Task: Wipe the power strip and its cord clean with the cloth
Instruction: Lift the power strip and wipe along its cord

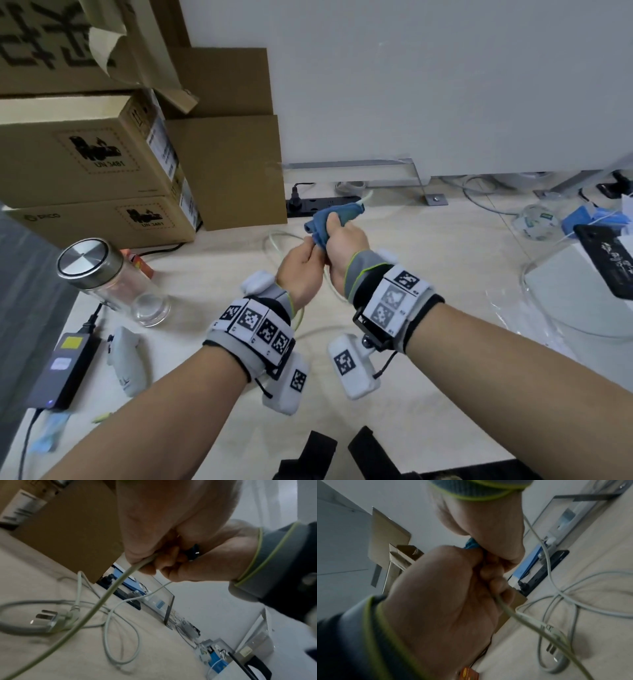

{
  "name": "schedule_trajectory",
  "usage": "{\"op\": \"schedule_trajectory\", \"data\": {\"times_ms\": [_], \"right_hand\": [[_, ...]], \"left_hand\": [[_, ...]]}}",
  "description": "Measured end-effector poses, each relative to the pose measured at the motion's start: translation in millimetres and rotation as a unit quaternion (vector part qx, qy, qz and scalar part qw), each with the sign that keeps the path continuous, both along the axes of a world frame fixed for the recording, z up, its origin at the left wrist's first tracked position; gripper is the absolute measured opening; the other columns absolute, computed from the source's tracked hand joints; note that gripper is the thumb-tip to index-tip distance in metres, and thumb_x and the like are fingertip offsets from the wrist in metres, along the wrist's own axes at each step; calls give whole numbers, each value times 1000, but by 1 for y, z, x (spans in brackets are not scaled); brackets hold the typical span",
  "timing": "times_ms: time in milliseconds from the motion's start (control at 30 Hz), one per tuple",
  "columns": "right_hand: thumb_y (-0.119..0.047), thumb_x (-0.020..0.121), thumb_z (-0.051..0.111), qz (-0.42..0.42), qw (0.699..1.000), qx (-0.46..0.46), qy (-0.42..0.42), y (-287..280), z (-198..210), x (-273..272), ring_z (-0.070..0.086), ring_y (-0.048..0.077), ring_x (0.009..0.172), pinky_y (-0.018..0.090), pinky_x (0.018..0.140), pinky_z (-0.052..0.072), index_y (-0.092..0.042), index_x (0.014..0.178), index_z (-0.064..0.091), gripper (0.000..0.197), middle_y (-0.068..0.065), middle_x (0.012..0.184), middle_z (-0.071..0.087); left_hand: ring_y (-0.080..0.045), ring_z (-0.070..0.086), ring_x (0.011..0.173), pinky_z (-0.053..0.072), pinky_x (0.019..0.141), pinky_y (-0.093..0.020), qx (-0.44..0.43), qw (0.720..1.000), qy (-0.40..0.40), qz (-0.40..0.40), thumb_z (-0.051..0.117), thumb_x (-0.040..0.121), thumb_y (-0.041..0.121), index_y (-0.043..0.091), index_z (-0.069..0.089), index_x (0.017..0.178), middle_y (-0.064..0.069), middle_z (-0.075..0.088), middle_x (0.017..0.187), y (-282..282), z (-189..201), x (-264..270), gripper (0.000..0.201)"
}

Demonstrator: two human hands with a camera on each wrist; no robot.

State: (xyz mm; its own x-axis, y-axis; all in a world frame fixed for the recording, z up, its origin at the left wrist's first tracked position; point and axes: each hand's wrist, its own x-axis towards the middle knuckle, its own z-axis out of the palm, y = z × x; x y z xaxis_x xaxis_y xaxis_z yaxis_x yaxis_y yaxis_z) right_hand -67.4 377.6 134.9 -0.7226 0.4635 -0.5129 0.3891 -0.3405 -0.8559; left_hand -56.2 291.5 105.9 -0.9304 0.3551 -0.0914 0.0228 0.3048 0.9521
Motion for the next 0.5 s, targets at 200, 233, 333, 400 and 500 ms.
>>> {"op": "schedule_trajectory", "data": {"times_ms": [200, 233, 333, 400, 500], "right_hand": [[-27, 102, 37, -57, 998, -20, 0, 27, 22, -10, 59, 20, 58, 34, 56, 47, -10, 89, 45, 23, 9, 70, 59], [-25, 102, 36, -80, 996, -29, 5, 36, 28, -12, 56, 18, 50, 31, 51, 45, -10, 83, 45, 26, 8, 62, 56], [-24, 101, 36, -118, 992, -42, 21, 63, 42, -19, 53, 17, 39, 28, 50, 43, -10, 73, 46, 33, 7, 55, 52], [-26, 100, 37, -118, 992, -10, 34, 66, 50, -23, 57, 21, 54, 33, 59, 49, -7, 82, 52, 30, 9, 67, 55], [-25, 101, 36, -107, 991, 12, 75, 61, 66, -29, 57, 17, 54, 31, 56, 49, -9, 83, 50, 27, 7, 69, 57]], "left_hand": [[-15, 25, 54, 24, 59, -32, 0, 1000, 20, 4, 39, 99, 42, 15, 31, 62, -1, 27, 58, -11, 5, 15, 46], [-13, 26, 50, 25, 58, -31, 16, 1000, 1, 7, 40, 99, 40, 13, 32, 62, 2, 27, 54, -15, 5, 17, 47], [-5, 33, 40, 25, 54, -28, 71, 995, -67, 6, 43, 99, 38, 4, 38, 57, 11, 37, 39, -32, -1, 20, 54], [-12, 29, 42, 25, 54, -30, 105, 989, -104, 2, 46, 95, 43, 18, 37, 43, 11, 32, 40, -40, -11, 19, 58], [-15, 21, 44, 18, 57, -36, 180, 970, -162, 10, 46, 98, 30, 25, 31, 43, 7, 23, 44, -41, -18, 16, 57]]}}
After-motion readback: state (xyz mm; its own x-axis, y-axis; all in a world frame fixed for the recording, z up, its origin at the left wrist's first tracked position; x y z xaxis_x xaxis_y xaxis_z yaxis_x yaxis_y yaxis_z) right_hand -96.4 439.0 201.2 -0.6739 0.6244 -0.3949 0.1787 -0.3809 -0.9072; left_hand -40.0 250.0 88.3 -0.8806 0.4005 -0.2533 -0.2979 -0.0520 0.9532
